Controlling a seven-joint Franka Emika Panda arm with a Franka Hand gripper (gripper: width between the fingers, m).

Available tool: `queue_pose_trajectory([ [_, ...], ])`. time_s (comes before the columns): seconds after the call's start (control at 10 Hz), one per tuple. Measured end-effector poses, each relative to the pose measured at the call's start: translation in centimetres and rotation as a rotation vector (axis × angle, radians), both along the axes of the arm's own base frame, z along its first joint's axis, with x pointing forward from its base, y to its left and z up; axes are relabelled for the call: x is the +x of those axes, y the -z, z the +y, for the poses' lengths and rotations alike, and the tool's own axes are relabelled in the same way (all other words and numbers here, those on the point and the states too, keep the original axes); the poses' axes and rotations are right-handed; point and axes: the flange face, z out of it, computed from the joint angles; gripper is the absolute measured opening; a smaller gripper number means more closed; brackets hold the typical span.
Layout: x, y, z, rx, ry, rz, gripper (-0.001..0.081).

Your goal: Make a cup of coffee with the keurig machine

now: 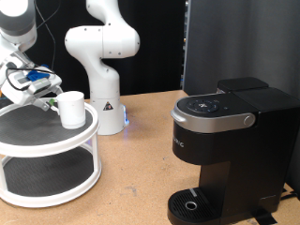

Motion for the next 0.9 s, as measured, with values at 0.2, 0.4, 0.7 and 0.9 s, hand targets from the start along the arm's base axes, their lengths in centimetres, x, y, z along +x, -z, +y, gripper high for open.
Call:
queue_pose_trajectory([
  [0.2,0.21,0.0,0.16,0.003,-0.005,-0.002,0.0808],
  [0.4,0.22,0.0,0.18,0.003,-0.006,-0.002,0.0688],
  [0.7,0.22,0.0,0.18,0.003,-0.006,-0.002,0.026],
  [0.9,0.22,-0.02,0.16,0.004,-0.006,-0.002,0.011],
])
